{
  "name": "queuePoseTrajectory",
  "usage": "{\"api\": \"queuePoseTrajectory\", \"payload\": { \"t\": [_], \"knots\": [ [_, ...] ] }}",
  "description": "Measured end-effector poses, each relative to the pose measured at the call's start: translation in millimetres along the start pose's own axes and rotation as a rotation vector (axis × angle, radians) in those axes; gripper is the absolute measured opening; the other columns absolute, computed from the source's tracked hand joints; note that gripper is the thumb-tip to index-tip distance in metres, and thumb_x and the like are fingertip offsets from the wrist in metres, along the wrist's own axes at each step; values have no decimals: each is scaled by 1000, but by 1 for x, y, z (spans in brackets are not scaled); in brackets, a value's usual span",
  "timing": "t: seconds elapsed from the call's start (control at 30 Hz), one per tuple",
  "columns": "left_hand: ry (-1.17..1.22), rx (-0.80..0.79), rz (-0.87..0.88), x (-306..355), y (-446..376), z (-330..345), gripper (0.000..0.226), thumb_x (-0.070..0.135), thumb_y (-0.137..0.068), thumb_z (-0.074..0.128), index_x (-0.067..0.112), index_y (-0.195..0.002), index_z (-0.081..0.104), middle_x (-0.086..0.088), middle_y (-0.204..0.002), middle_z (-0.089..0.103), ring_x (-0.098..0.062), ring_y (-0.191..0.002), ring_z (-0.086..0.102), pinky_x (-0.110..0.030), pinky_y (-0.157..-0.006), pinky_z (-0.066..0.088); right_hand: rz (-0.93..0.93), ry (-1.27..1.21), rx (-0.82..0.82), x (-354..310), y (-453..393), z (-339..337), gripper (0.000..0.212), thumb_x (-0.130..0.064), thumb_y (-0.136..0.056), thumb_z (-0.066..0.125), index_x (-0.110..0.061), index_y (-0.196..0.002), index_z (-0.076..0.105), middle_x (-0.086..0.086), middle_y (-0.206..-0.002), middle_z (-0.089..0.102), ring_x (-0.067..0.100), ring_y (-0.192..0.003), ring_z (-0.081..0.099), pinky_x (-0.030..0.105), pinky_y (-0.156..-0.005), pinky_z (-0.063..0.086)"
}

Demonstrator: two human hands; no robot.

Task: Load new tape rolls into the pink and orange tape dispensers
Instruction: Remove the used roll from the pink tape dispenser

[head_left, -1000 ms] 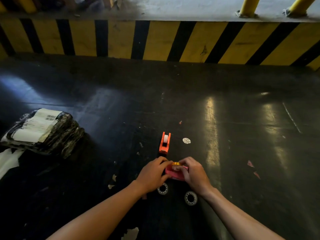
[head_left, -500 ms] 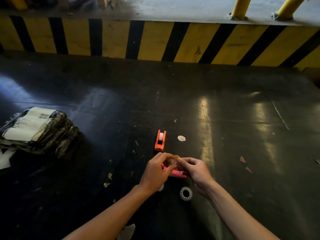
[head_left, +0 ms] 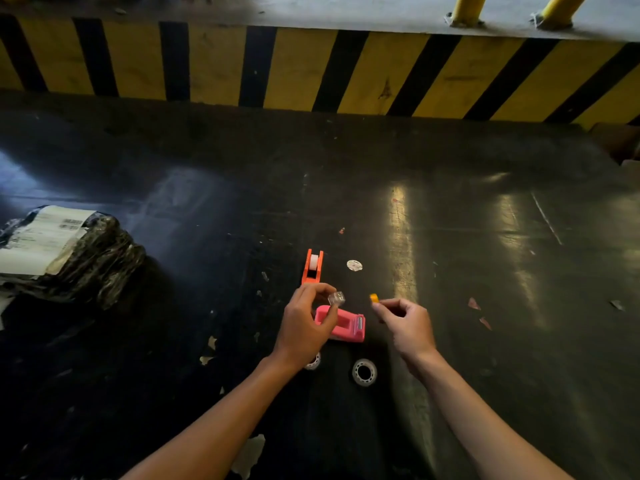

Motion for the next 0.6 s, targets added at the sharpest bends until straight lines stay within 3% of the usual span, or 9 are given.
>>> {"api": "queuePoseTrajectory", "payload": {
  "t": [0.1, 0.2, 0.3, 0.4, 0.6],
  "knots": [
    [15, 22, -42, -6, 5, -2, 22, 19, -90, 71, 18, -110, 64, 5, -104, 65, -3, -95, 63, -11, -79, 51, -76, 411, 70, 16, 0, -22, 13, -21, -84, 76, -9, -90, 77, 6, -89, 69, 23, -86, 66, 34, -79, 51],
    [22, 9, -87, -11, 8, 1, 23, 18, -89, 72, 19, -110, 63, 7, -104, 64, -2, -97, 63, -10, -78, 51, -193, 668, 9, 29, 8, -26, 14, -17, -89, 71, -5, -94, 75, 4, -92, 56, 25, -87, 61, 31, -79, 47],
    [25, -6, -112, -12, 8, 4, 25, 16, -88, 72, 24, -109, 61, 7, -104, 64, -2, -94, 64, -14, -78, 54, -324, 911, -86, 45, 16, -20, 15, -17, -91, 66, -5, -97, 73, 9, -101, 57, 28, -95, 59, 38, -83, 52],
    [16, -13, -130, -13, 8, 6, 26, 17, -88, 72, 24, -110, 61, 7, -106, 65, -4, -95, 65, -18, -77, 56, -344, 970, -120, 53, 20, -19, 18, -20, -93, 63, -10, -102, 75, 8, -104, 57, 27, -98, 57, 37, -84, 52],
    [2, 7, -160, -19, 10, 1, 26, 16, -89, 73, 18, -113, 63, 8, -103, 64, 1, -92, 63, -9, -77, 51, -369, 844, -56, 34, 34, -12, 19, -27, -94, 61, -14, -105, 68, 6, -103, 60, 25, -93, 62, 35, -77, 52]
  ]
}}
Point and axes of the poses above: each hand's wrist, its own y-axis away from the middle knuckle, its own z-axis out of the palm, x = y × z, the point moved 6 cm from there along -y, towards the middle knuckle
